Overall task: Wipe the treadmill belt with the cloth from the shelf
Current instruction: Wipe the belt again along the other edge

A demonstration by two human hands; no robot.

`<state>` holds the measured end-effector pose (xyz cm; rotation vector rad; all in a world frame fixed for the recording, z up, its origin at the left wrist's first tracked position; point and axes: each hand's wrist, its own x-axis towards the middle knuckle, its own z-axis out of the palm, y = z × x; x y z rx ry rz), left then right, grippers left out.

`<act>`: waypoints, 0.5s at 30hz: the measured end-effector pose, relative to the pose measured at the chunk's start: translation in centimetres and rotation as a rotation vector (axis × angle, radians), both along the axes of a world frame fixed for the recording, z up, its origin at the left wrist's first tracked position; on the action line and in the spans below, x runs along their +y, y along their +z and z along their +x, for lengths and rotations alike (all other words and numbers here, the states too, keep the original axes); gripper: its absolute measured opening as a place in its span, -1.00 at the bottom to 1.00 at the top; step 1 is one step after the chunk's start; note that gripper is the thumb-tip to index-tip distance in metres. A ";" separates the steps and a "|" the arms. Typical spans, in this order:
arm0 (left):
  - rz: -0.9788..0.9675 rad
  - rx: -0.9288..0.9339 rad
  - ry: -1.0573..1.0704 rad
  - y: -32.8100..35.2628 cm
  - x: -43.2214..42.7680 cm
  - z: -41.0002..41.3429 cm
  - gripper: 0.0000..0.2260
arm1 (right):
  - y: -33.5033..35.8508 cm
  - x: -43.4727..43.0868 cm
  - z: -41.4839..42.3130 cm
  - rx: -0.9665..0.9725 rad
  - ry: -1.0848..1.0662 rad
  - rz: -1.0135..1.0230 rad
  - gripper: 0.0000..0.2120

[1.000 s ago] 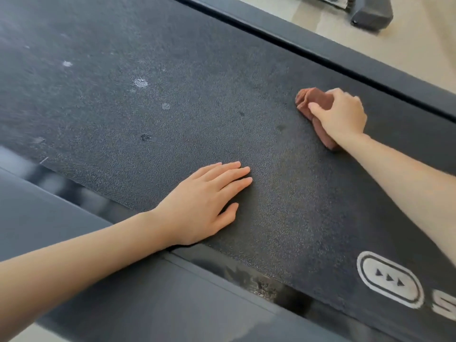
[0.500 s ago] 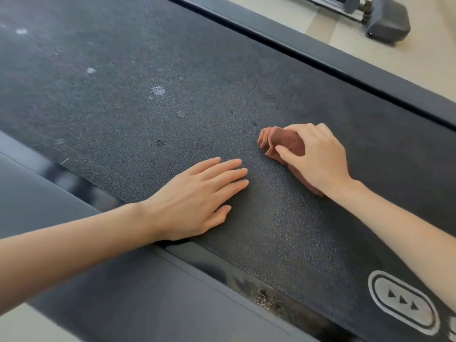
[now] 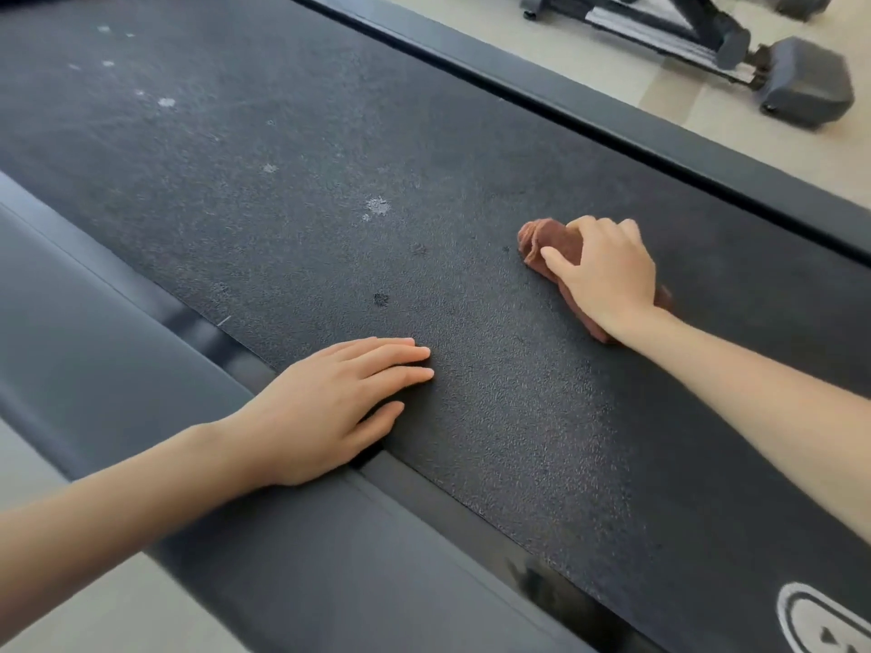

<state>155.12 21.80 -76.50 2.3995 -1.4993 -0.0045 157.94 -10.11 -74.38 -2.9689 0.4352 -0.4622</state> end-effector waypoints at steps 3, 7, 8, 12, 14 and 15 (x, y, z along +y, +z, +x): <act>-0.025 0.021 0.008 -0.2 -0.2 0.0 -0.63 | -0.5 3.6 -3.3 -0.094 0.225 -0.045 -0.62; -0.029 0.014 0.002 -0.2 -0.2 0.1 -0.63 | -0.3 5.1 -8.1 -0.090 0.528 -0.074 -0.56; -0.029 0.012 0.003 -0.3 -0.2 0.1 -0.62 | -0.2 4.6 -8.8 -0.062 0.583 -0.101 -0.57; -0.030 0.014 0.011 -0.3 -0.2 0.0 -0.62 | 0.5 0.7 -7.8 -0.058 0.468 -0.153 -0.59; -0.034 0.010 0.010 -0.3 -0.2 0.0 -0.62 | 0.7 -1.3 -5.6 -0.051 0.195 -0.059 -0.62; -0.033 0.011 0.008 -0.3 -0.2 0.0 -0.62 | 0.7 -2.0 -4.7 -0.022 0.067 -0.013 -0.63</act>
